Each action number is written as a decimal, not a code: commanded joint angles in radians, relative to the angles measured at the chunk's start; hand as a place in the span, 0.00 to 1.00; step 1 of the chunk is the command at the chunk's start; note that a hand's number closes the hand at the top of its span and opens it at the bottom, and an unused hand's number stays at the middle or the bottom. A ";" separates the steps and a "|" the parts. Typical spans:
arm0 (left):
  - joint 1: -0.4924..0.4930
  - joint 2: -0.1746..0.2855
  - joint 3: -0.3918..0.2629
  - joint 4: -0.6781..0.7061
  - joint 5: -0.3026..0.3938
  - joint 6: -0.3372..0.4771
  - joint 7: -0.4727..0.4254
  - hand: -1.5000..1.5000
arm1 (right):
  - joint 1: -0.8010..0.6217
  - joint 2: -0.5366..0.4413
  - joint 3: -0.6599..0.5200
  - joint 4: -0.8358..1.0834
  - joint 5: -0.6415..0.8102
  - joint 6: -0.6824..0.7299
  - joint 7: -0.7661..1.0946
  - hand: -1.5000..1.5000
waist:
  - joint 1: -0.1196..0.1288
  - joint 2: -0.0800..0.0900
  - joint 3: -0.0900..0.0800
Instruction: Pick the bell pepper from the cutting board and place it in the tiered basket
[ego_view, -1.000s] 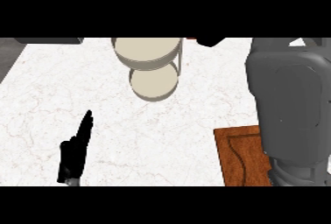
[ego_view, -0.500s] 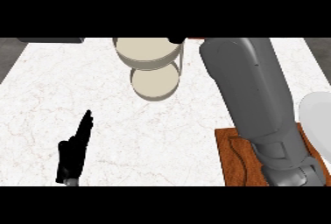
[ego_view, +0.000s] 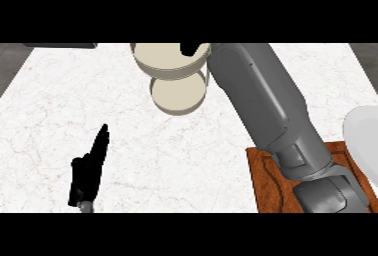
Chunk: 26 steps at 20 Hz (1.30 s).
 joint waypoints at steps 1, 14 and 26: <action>-0.022 0.003 0.034 0.075 0.016 -0.011 -0.034 0.50 | 0.035 0.002 0.005 0.072 -0.097 -0.109 -0.044 1.00 | 0.000 0.003 -0.003; -0.008 -0.021 -0.016 0.014 -0.019 0.002 0.017 0.50 | -0.005 0.001 -0.176 0.161 -0.530 -0.280 -0.266 0.00 | 0.017 0.007 -0.003; 0.069 0.003 0.027 -0.026 0.010 -0.002 0.021 0.50 | 0.092 -0.212 -0.288 -0.031 -0.503 -0.463 -0.178 0.00 | -0.046 -0.014 -0.002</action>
